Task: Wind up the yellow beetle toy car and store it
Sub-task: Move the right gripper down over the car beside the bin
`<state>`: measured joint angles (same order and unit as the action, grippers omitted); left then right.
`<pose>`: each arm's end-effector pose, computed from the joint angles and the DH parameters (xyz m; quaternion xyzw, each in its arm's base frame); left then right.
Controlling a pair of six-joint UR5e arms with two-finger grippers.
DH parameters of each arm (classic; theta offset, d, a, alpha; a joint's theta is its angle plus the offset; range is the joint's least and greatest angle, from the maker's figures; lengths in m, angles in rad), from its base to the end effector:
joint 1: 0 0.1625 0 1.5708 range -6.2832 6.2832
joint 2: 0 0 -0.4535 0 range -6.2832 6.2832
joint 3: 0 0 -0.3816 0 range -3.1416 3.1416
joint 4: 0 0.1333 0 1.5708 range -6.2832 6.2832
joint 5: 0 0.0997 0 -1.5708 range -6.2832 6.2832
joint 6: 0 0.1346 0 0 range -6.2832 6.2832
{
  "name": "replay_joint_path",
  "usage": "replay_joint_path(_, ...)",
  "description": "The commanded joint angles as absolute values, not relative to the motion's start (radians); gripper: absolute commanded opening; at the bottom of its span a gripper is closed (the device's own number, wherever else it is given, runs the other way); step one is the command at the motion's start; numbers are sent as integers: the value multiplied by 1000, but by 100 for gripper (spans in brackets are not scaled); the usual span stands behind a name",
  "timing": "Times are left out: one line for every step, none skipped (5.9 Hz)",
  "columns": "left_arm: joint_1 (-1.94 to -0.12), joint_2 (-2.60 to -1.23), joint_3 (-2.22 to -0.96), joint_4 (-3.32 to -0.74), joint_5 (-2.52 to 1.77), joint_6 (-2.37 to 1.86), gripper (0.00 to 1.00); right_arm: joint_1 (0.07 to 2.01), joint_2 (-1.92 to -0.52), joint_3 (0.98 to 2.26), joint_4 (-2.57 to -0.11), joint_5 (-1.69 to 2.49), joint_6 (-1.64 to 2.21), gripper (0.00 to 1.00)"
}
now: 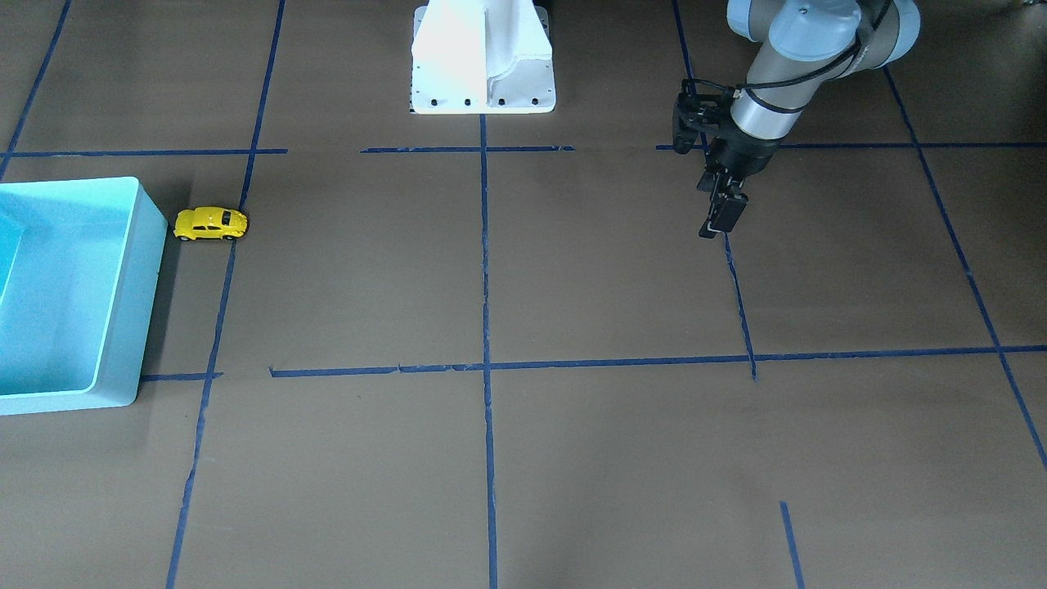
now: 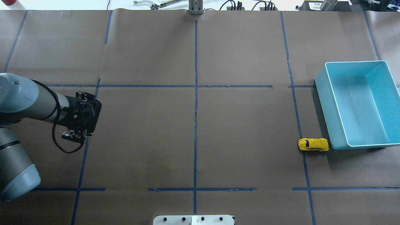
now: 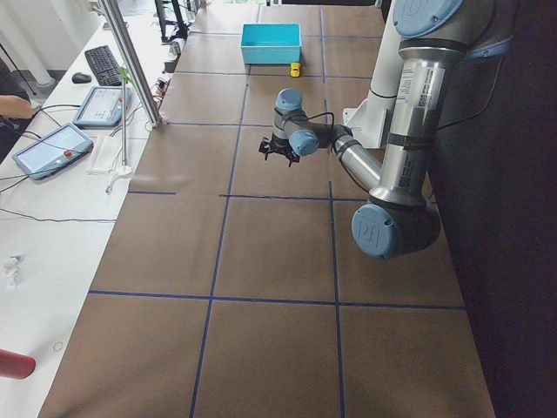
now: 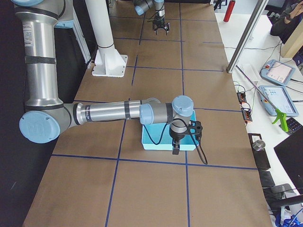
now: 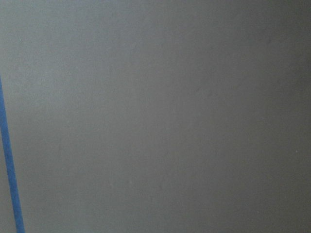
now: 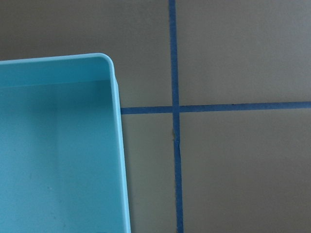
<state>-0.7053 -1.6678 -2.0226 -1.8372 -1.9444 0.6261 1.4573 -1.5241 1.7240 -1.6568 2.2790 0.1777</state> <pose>0.3483 -0.4071 0.4282 0.3664 0.2158 0.6662 0.6127 -0.0118 -0.5078 0.6300 0.0026 -0.3503 0.0103 0.9366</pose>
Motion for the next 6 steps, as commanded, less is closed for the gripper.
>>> replay_joint_path(-907, -1563, -2077, -1742, -1980, 626, 100, 1390, -1436, 1881, -1873, 2266, 183, 100)
replay_joint_path(-1005, -1537, -2075, -1727, -1991, 597, 100, 1379, -1442, 1978, -1925, 2272, 181, 100)
replay_joint_path(-1105, -1534, -2063, -1677, -2078, 372, 100, 1306, -1446, 2032, -1933, 2266, 176, 100)
replay_joint_path(-1173, -1531, -2060, -1663, -2147, 81, 100, 1252, -1448, 2081, -1928, 2266, 149, 100)
replay_joint_path(-1211, -1494, -2045, -1663, -2261, -69, 100, 1244, -1462, 2110, -1922, 2272, 38, 100)
replay_joint_path(-1329, -1491, -1942, -1661, -2357, -81, 100, 1223, -1447, 2121, -1892, 2270, -150, 100)
